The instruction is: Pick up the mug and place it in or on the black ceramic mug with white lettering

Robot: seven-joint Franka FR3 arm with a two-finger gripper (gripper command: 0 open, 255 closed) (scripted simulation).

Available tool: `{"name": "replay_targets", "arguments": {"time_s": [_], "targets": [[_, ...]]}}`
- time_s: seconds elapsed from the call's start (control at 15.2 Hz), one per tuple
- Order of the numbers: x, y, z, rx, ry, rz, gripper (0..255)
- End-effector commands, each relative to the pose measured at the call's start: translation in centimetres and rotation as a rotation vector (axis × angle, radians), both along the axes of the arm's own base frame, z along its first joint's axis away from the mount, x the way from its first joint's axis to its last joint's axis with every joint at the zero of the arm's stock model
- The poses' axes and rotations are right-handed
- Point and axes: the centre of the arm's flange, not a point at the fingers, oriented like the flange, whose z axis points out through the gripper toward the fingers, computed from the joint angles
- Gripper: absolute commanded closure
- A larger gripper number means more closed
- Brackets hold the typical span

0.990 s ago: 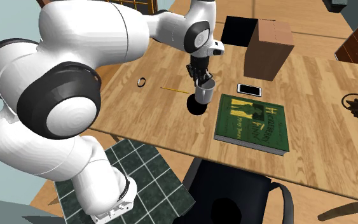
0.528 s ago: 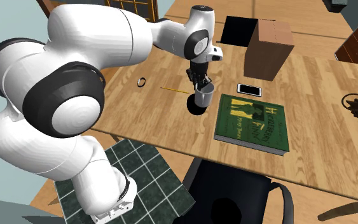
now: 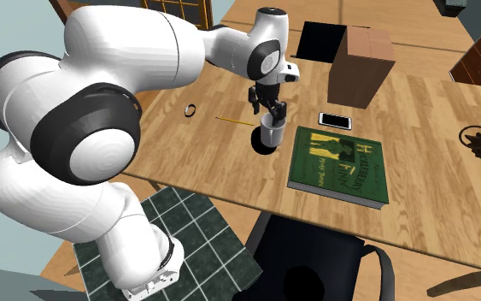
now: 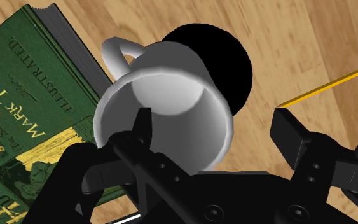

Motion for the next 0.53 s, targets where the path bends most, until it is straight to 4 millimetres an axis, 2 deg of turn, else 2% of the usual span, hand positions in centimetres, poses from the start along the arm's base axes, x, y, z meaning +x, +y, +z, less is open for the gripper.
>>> {"name": "replay_targets", "arguments": {"time_s": [0.0, 0.07, 0.33, 0.46], "targets": [[0.0, 0.0, 0.0, 0.0, 0.0, 0.0, 0], [0.0, 0.0, 0.0, 0.0, 0.0, 0.0, 0], [0.0, 0.3, 5.0, 0.0, 0.0, 0.0, 0], [0.0, 0.3, 5.0, 0.0, 0.0, 0.0, 0]]}}
